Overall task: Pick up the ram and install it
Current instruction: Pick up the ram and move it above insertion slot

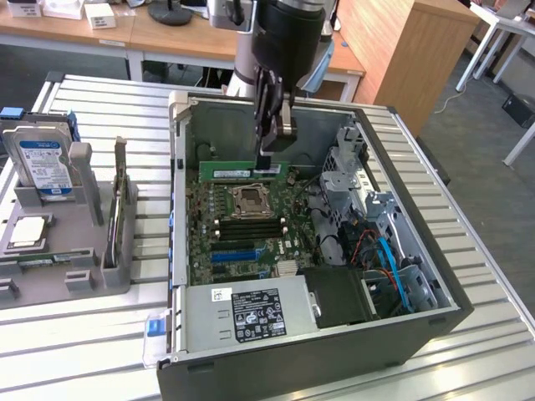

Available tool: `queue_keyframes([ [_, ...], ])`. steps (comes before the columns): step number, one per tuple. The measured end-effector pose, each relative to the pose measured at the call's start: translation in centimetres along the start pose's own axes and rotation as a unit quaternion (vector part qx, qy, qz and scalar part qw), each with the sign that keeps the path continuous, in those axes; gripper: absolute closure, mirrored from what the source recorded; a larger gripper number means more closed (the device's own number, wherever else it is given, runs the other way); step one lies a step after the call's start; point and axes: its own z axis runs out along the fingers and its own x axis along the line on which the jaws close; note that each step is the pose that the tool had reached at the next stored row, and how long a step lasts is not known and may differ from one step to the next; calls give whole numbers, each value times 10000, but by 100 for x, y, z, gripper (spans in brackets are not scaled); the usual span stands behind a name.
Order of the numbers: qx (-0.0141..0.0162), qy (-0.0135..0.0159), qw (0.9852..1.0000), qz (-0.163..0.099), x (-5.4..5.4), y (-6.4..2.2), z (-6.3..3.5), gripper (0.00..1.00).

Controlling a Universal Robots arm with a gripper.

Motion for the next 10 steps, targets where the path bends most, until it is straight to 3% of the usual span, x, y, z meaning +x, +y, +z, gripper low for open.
queue_keyframes([
  [10, 0, 0, 10000, 0, -1, -158, -3, 88],
])
